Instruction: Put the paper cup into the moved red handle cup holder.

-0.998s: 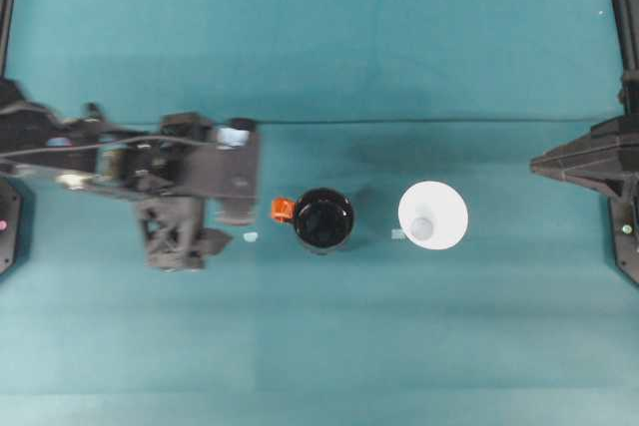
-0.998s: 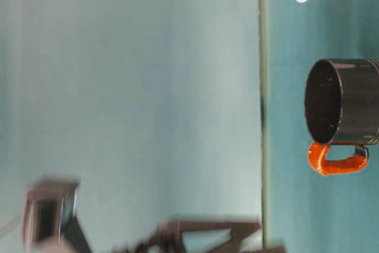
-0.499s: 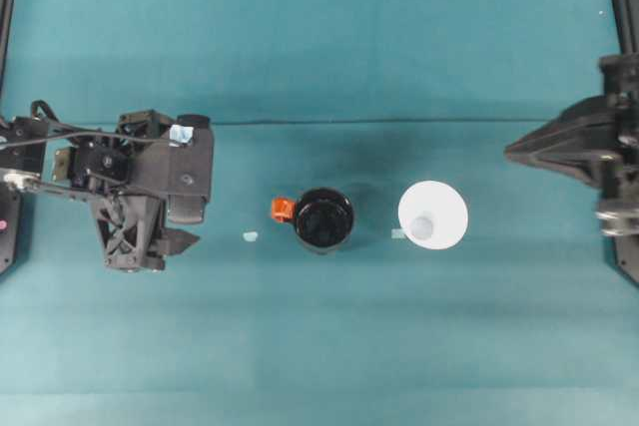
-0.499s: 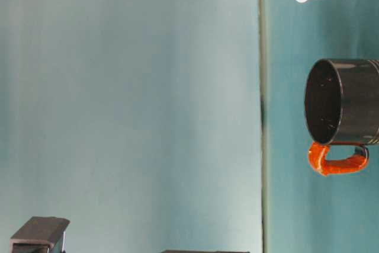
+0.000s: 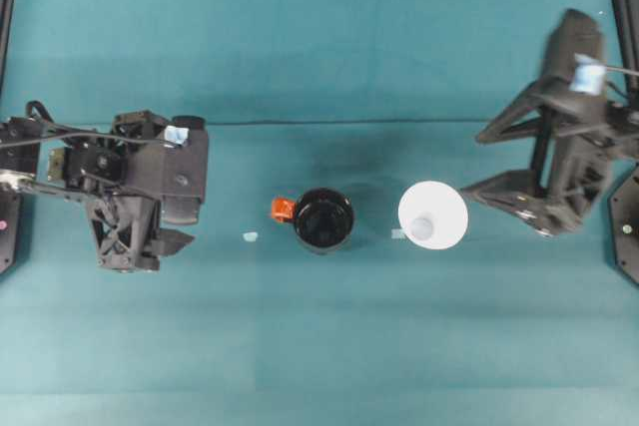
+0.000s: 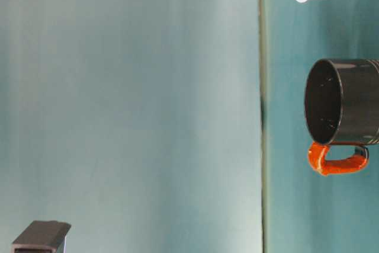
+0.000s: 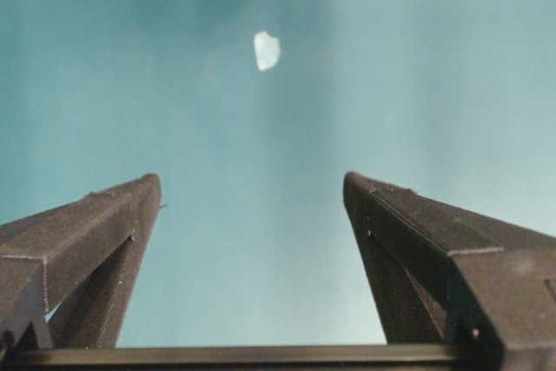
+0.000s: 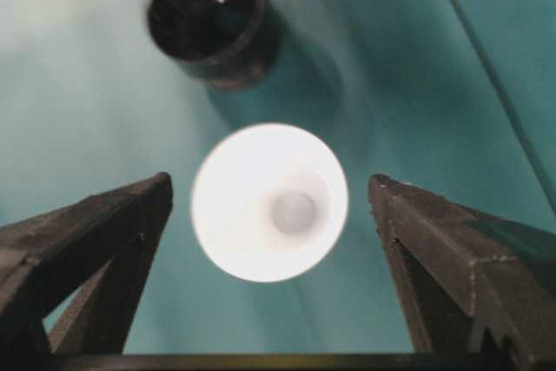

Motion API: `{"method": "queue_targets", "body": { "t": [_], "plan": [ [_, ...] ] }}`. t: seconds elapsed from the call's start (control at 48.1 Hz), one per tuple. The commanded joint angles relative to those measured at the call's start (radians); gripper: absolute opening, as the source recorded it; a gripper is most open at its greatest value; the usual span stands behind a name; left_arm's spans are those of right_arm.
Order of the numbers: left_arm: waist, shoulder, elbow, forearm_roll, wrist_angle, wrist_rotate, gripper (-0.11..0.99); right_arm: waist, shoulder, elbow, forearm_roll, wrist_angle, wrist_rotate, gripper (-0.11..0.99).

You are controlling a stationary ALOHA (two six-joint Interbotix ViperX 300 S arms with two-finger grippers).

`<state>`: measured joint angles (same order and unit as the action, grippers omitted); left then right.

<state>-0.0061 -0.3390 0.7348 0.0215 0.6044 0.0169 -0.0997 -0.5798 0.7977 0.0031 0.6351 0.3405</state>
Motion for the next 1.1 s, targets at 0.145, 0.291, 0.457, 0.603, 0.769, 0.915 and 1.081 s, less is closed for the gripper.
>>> {"method": "queue_targets", "body": {
  "t": [0.145,0.291,0.457,0.603,0.769,0.915,1.081],
  "plan": [
    [-0.003,-0.026,0.002,0.002,-0.003,-0.006,0.94,-0.048,0.176,-0.1,-0.005,0.135,0.002,0.83],
    [-0.003,-0.026,0.002,0.0,-0.003,-0.006,0.94,-0.052,0.242,-0.109,-0.005,0.147,-0.002,0.83],
    [-0.003,-0.026,0.002,0.0,-0.003,-0.006,0.94,-0.052,0.311,-0.106,-0.005,0.147,-0.002,0.83],
    [-0.003,-0.028,0.008,0.002,-0.006,-0.006,0.94,-0.052,0.353,-0.098,-0.005,0.129,-0.002,0.83],
    [-0.003,-0.026,0.018,0.002,-0.011,-0.008,0.94,-0.051,0.402,-0.078,0.003,0.074,0.0,0.83],
    [-0.003,-0.026,0.021,0.002,-0.02,-0.009,0.94,-0.048,0.43,-0.077,0.005,0.046,0.0,0.83],
    [-0.003,-0.023,0.021,0.0,-0.029,-0.009,0.94,-0.049,0.463,-0.069,0.005,0.043,-0.002,0.83]
  ]
}}
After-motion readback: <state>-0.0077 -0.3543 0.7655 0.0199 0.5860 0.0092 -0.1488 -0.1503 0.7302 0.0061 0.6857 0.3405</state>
